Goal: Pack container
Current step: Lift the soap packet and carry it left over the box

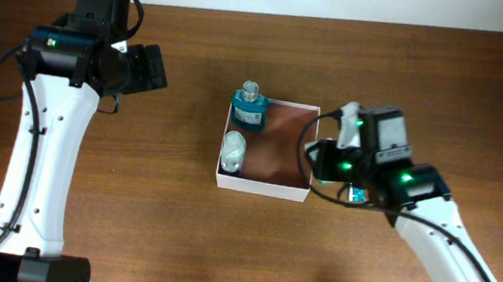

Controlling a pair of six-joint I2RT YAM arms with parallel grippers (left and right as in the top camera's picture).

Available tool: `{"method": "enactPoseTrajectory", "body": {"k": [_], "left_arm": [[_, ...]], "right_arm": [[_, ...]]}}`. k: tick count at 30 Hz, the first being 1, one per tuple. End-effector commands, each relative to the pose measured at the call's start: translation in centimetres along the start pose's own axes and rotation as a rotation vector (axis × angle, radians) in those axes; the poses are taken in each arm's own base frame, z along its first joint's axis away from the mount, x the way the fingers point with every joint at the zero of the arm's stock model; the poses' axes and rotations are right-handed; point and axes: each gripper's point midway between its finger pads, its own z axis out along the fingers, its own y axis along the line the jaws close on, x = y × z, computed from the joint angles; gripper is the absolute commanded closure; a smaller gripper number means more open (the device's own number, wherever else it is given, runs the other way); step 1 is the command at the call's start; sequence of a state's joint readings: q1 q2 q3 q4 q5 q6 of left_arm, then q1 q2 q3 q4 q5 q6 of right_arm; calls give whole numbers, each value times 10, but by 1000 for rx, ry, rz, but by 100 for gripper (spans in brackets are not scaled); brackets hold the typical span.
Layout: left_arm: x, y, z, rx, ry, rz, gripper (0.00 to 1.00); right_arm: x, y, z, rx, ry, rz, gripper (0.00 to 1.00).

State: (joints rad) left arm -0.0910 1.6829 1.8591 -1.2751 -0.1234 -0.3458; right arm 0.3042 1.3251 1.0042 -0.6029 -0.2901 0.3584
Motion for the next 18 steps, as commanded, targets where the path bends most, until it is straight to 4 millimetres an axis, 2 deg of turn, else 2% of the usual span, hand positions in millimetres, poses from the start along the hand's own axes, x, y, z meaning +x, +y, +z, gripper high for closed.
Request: {"method": "enactPoseTrajectory", "body": {"k": [1, 3, 5, 11, 12, 18], "left_arm": [[-3, 2, -6, 1, -19, -9, 1], [-3, 2, -6, 1, -19, -9, 1], [-3, 2, -6, 1, -19, -9, 1], [-3, 2, -6, 1, -19, -9, 1], [-3, 2, -6, 1, -19, -9, 1], [-3, 2, -6, 1, -19, -9, 1]], "right_arm": [[-5, 27, 0, -13, -46, 11, 66], [-6, 37, 3, -16, -67, -25, 66], [-6, 39, 4, 16, -83, -48, 66], [-3, 12, 2, 174, -87, -86, 65], [-2, 8, 2, 186, -79, -102, 62], [3, -10, -2, 231, -37, -137, 61]]}}
